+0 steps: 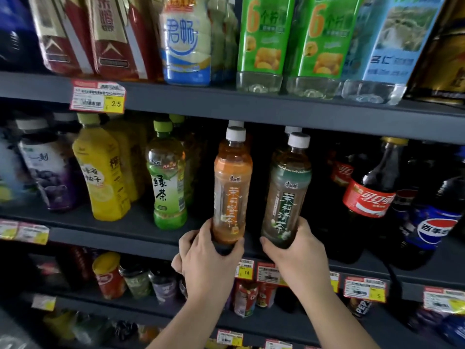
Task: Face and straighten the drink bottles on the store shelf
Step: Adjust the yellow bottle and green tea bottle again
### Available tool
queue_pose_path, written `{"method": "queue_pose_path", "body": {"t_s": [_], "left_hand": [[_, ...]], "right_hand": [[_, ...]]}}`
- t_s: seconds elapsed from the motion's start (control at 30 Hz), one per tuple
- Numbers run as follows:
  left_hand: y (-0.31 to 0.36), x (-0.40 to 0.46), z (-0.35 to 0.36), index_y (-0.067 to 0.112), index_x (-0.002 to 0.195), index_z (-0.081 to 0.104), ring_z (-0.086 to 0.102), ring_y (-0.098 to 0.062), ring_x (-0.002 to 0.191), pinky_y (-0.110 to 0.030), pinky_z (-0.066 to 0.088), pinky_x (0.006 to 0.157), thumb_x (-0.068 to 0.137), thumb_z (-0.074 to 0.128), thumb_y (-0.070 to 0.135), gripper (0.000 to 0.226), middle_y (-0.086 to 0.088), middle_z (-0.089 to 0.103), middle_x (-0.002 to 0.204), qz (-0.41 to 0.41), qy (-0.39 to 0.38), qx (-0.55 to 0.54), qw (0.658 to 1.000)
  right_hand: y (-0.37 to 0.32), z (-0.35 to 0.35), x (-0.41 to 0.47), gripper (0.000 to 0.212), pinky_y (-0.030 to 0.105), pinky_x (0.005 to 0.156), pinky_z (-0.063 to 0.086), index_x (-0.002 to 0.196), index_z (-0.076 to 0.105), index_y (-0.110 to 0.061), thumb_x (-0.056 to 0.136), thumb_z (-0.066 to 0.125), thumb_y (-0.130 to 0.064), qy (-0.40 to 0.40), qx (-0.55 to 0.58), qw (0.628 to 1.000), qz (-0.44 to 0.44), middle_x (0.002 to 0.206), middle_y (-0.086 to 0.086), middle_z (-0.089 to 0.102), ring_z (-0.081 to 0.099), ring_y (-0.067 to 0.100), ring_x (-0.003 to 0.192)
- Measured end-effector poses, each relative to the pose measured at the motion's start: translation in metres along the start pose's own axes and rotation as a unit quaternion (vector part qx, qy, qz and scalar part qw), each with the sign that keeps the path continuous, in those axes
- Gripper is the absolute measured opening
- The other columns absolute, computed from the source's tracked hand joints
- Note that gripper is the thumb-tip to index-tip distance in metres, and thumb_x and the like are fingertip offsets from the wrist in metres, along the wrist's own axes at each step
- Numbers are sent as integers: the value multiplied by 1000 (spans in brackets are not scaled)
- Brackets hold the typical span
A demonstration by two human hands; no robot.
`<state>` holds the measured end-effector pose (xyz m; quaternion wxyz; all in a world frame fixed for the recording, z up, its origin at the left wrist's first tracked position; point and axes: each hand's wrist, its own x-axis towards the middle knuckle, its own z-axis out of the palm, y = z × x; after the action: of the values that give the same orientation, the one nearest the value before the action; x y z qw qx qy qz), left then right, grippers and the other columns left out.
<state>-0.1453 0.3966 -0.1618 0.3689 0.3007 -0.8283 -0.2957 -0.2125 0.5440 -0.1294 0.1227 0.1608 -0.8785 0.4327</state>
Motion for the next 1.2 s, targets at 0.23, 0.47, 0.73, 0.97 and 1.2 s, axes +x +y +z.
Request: {"method": "queue_pose_path", "body": {"t_s": [0.23,0.47,0.73,0.97,1.2], "left_hand": [[-2,-1,-4,33,127,53,31,-8,123,-24,20,82,72,64,66,65,25,60,103,19,-15,-15,1000],[-3,-2,-5,35,124,53,31,-8,124,-31,24,89,70,62,68,64,23,63,108,9,-21,-22,1000],[-2,-4,-19,39,139,38,24,0,133,-37,23,104,68,60,73,81,32,45,129,-11,-65,-44,997],[-47,4,-58,57,106,41,43,-3,113,-41,45,95,73,60,66,39,36,43,112,-29,52,-155,986],[-119,78,-104,22,132,35,27,-31,133,-58,28,107,73,72,53,77,-9,37,139,-99,121,-69,985]], "right_hand": [[-3,-5,-3,60,1,56,38,120,51,-32,69,79,-47,0,5,1000,-5,94,-24,59,50,-12,76],[0,-7,-3,61,6,65,40,120,51,-29,69,82,-47,-12,24,999,-17,102,-17,66,63,2,89],[8,-7,-13,88,6,84,34,136,41,-26,64,84,-51,46,52,996,-62,120,-14,53,48,-3,109],[-1,16,-50,70,14,104,31,127,44,-9,71,80,-29,182,28,962,-202,123,18,43,42,18,117],[-74,83,-65,44,14,97,41,120,56,-11,88,67,-38,87,52,975,-199,113,2,60,59,13,107]]}}
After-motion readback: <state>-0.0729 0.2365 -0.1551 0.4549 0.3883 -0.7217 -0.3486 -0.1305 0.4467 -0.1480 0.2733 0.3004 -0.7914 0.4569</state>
